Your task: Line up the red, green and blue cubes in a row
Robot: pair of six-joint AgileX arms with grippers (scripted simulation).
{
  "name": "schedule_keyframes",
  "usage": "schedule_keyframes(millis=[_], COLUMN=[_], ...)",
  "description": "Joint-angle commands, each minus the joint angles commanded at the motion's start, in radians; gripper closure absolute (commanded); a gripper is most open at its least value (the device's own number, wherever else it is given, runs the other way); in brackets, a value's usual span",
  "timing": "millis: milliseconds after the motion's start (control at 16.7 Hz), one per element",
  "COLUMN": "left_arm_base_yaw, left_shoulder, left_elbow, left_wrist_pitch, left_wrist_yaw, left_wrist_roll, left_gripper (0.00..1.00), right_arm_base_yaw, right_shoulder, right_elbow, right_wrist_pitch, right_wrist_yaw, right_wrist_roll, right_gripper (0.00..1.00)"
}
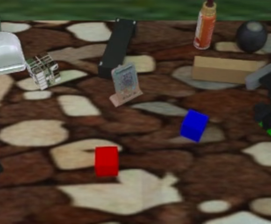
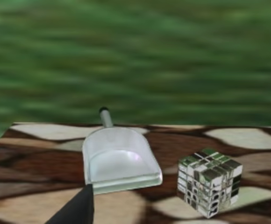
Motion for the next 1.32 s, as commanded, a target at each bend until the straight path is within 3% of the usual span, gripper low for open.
schedule_keyframes(millis=[180, 600, 960, 1140, 1320], left_arm_base_yaw=[0.0, 0.0, 0.0, 0.0, 0.0], left_shoulder=[0.0, 0.0, 0.0, 0.0, 0.0], left_elbow=[0.0, 0.0, 0.0, 0.0, 0.0], left_wrist_pitch=[0.0, 0.0, 0.0, 0.0, 0.0], left_wrist_yaw=[0.0, 0.0, 0.0, 0.0, 0.0], left_wrist_roll=[0.0, 0.0, 0.0, 0.0, 0.0], left_gripper=[0.0, 0.0, 0.0, 0.0, 0.0], right_arm_base_yaw=[-0.002, 0.006, 0.011, 0.073, 0.176], right_shoulder=[-0.015, -0.1, -0.097, -0.079, -0.056], right_elbow=[0.015, 0.143, 0.149, 0.177, 0.218], right_wrist_pitch=[-0.022, -0.24, -0.246, -0.262, -0.286], right_wrist_yaw=[-0.003, -0.003, -0.003, -0.003, -0.002], right_wrist_roll=[0.003, 0.001, 0.015, 0.109, 0.291], right_gripper=[1.0, 1.0, 1.0, 1.0, 1.0])
